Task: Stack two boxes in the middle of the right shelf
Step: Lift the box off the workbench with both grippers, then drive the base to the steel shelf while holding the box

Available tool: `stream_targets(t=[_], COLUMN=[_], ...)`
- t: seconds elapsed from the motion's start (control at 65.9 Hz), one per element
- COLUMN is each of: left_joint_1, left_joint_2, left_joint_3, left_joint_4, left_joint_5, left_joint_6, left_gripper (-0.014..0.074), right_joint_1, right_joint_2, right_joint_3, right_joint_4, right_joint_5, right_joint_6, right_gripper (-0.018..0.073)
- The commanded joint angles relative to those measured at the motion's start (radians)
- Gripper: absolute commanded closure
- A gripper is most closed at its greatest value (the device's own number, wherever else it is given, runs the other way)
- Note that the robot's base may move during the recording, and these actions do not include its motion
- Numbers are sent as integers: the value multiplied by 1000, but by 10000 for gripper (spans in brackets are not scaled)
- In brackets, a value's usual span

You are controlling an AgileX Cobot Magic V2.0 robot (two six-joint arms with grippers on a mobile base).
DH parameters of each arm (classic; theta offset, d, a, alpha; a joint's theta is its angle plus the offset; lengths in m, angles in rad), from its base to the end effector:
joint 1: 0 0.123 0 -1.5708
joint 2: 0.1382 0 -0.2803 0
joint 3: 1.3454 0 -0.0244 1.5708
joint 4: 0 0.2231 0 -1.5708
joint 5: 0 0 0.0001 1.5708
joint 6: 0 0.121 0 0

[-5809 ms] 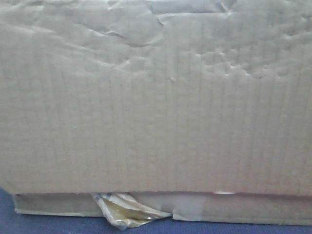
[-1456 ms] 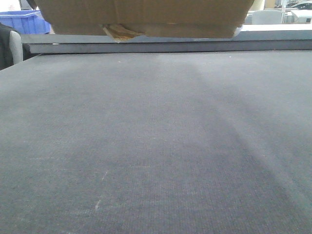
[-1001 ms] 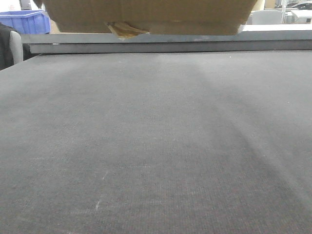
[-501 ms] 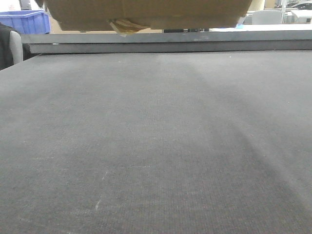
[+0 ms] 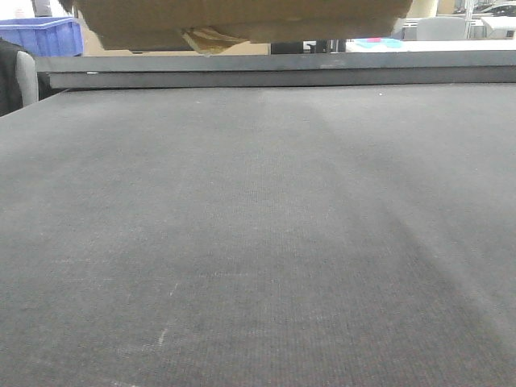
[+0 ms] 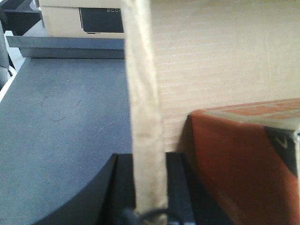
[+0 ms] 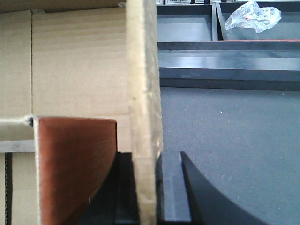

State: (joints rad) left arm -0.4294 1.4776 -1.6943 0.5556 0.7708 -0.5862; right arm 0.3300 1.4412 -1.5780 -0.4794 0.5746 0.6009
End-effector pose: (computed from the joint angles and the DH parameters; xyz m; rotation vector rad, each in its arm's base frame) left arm 0.3117 -0.0938 0.4506 0.0070 1.9286 -0.0303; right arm 0.3187 0.0771 0.4422 0.0439 1.8598 0.1237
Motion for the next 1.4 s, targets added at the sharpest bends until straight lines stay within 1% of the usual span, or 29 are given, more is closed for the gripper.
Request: stream_targets(t=[0.0, 1.38], left_joint_1=[-6, -6], left_joint_2=[-13, -13], left_joint_3=[-14, -14], left_joint_4=[8, 8], left_joint_5=[-40, -40], left_joint_6=[10, 10], left_gripper=[708, 708], right_joint_1=[-9, -9], right_joint_2=[-15, -15], right_joint_3=[-15, -15], right_joint_4=[-32, -32], right_joint_5=[-83, -85], right_joint_6=[3, 3], right_gripper=[718, 721])
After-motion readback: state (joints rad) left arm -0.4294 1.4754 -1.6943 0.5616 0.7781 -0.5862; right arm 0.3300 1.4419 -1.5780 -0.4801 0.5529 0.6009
